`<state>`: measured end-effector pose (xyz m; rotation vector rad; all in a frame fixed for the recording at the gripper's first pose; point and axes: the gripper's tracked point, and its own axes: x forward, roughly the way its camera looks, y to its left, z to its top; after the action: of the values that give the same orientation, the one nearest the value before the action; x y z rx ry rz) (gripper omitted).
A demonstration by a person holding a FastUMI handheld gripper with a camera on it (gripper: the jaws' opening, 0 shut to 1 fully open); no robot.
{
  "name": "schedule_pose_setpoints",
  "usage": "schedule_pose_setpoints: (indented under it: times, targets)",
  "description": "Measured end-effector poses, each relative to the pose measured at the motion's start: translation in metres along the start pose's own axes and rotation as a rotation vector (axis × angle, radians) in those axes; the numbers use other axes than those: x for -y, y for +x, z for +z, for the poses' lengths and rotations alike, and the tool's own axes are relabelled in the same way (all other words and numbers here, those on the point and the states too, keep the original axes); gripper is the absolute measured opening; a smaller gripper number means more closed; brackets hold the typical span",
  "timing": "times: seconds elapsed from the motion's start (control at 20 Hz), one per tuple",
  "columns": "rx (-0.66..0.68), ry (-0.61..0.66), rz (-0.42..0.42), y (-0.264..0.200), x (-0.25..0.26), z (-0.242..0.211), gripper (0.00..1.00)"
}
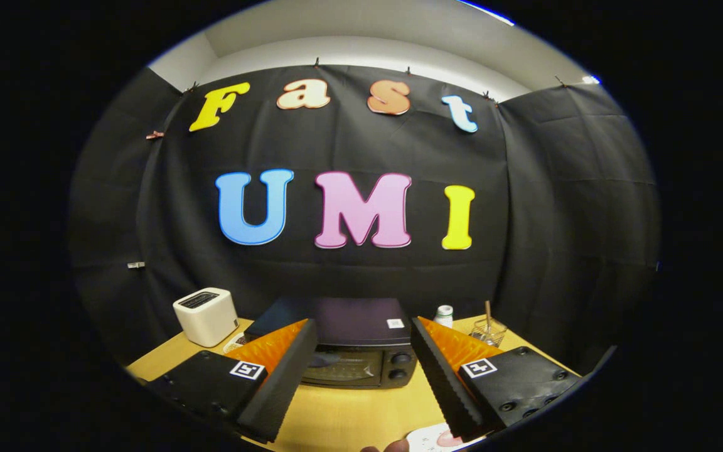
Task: Open the toaster oven, put the food inside, and close the toaster oven door.
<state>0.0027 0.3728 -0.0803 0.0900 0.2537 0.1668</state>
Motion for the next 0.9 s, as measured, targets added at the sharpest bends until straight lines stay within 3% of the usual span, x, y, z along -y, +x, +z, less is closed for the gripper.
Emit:
schedule_pose_setpoints:
  times: [0.15,0.4,0.9]
  targets:
    - [-0.115,0.005,0.027,0.033,-0.032,-0.044,0.98]
    - [-0.252,0.076,0.002,0.082,-0.055,-0.090,0.98]
    - [-0.352,0.025,-0.033,0.129,-0.063,-0.122,0.98]
